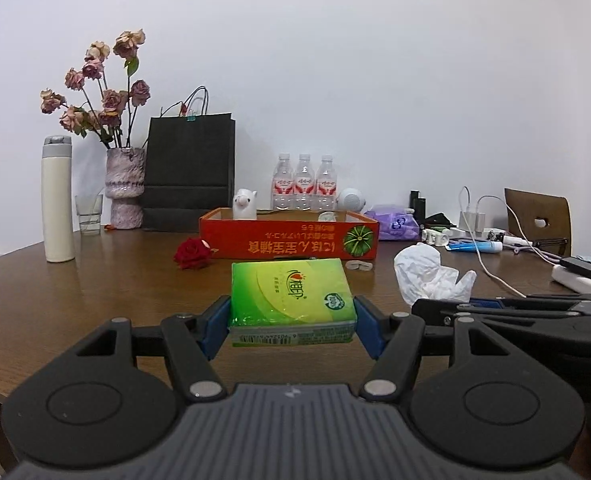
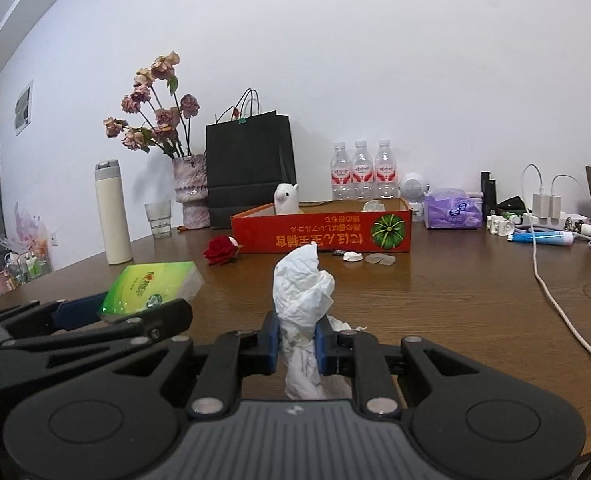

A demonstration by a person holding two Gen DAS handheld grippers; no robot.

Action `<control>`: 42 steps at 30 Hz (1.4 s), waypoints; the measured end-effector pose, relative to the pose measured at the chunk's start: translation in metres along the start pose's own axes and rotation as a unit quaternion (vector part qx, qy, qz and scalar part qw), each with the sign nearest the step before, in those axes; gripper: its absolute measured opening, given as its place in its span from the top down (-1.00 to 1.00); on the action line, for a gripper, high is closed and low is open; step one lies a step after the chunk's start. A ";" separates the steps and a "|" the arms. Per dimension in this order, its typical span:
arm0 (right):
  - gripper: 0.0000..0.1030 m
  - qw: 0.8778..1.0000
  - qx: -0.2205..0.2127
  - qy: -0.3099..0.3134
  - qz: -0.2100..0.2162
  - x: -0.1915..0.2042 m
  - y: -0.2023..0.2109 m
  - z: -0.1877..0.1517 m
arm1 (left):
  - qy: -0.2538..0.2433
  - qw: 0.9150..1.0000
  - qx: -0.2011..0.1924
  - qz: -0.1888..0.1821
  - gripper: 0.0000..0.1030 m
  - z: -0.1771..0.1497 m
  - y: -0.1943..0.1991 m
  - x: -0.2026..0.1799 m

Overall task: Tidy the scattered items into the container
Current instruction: 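Lift the tissue pack and tissue and carry both over the box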

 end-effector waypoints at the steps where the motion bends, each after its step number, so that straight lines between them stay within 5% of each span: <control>1: 0.67 1.000 0.000 -0.001 -0.001 -0.001 0.000 0.000 | -0.001 1.000 0.000 0.000 -0.28 0.000 0.000 -0.001; 13: 0.67 1.000 0.013 -0.005 0.004 0.000 -0.017 0.002 | 0.017 1.000 0.014 0.001 -0.28 0.003 -0.018 0.011; 23: 0.67 0.999 0.040 0.001 0.028 -0.005 -0.093 0.064 | 0.044 0.999 0.003 -0.004 -0.28 0.072 -0.103 0.058; 28: 0.67 0.999 0.026 0.017 0.017 -0.021 -0.159 0.123 | 0.058 0.998 0.007 -0.022 -0.28 0.130 -0.162 0.096; 34: 0.67 0.996 0.069 -0.018 0.045 -0.037 -0.268 0.214 | 0.079 0.995 0.031 -0.054 -0.28 0.196 -0.271 0.135; 38: 0.67 0.993 0.116 -0.008 0.038 -0.032 -0.348 0.259 | 0.116 0.988 0.090 -0.056 -0.28 0.205 -0.349 0.158; 42: 0.63 0.980 0.196 0.006 0.038 -0.023 -0.428 0.265 | 0.094 0.983 0.149 -0.044 -0.28 0.196 -0.419 0.173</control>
Point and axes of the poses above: each gripper's, at about its wrist camera, not at the fingertips, and y roughly against the way its jaws point, x to its left, z to its top, the point moved 7 cm from there along -y, roughly the way its jaws point, and after that the axes turned 15 degrees about -z, right-handed, at the moved point
